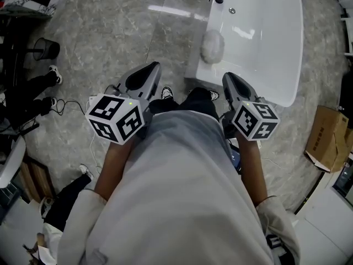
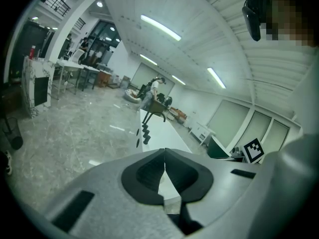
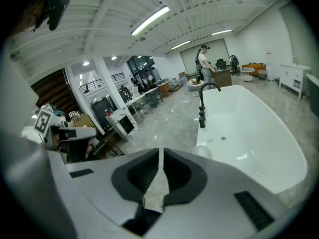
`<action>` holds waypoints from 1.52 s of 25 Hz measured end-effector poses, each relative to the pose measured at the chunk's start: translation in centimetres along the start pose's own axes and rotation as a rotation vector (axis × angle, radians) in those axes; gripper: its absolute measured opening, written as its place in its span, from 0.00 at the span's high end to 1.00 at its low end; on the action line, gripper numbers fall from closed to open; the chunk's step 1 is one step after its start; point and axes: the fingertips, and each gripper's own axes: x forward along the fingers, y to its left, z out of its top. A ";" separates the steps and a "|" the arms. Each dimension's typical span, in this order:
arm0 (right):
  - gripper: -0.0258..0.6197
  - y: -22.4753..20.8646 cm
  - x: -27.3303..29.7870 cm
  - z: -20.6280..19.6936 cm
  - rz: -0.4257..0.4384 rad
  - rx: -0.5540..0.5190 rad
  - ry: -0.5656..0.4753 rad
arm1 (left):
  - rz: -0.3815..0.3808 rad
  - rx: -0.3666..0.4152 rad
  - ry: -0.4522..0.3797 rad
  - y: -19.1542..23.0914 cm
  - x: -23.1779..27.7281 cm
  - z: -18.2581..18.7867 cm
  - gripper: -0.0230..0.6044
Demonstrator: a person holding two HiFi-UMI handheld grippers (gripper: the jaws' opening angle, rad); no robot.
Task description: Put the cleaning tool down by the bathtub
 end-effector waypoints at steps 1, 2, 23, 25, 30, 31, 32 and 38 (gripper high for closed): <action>0.91 0.2 -0.2 0.1 0.002 -0.008 -0.003 | -0.002 0.001 0.002 0.0 0.1 0.0 0.95; 0.91 0.3 -0.3 0.3 0.004 -0.015 -0.006 | -0.003 0.002 0.004 -0.1 0.1 -0.1 0.95; 0.94 0.2 -0.8 1.0 -0.064 -0.056 -0.052 | -0.031 -0.028 0.061 -0.1 1.1 -1.6 0.95; 0.94 0.4 -1.0 0.7 -0.078 -0.049 -0.051 | -0.024 -0.042 0.078 0.2 0.9 -2.1 0.95; 0.94 1.0 -0.6 -0.6 -0.093 -0.038 -0.012 | 0.011 -0.079 0.130 1.0 0.6 -3.3 0.95; 0.94 1.0 -0.6 -0.8 -0.095 -0.038 -0.005 | 0.015 -0.083 0.139 1.1 0.6 -3.6 0.95; 0.94 0.9 -0.5 -1.0 -0.097 -0.040 0.001 | 0.019 -0.086 0.144 1.2 0.7 -3.8 0.95; 0.94 1.1 -0.6 -1.8 -0.110 -0.030 0.020 | 0.014 -0.111 0.152 1.3 0.2 -4.2 0.95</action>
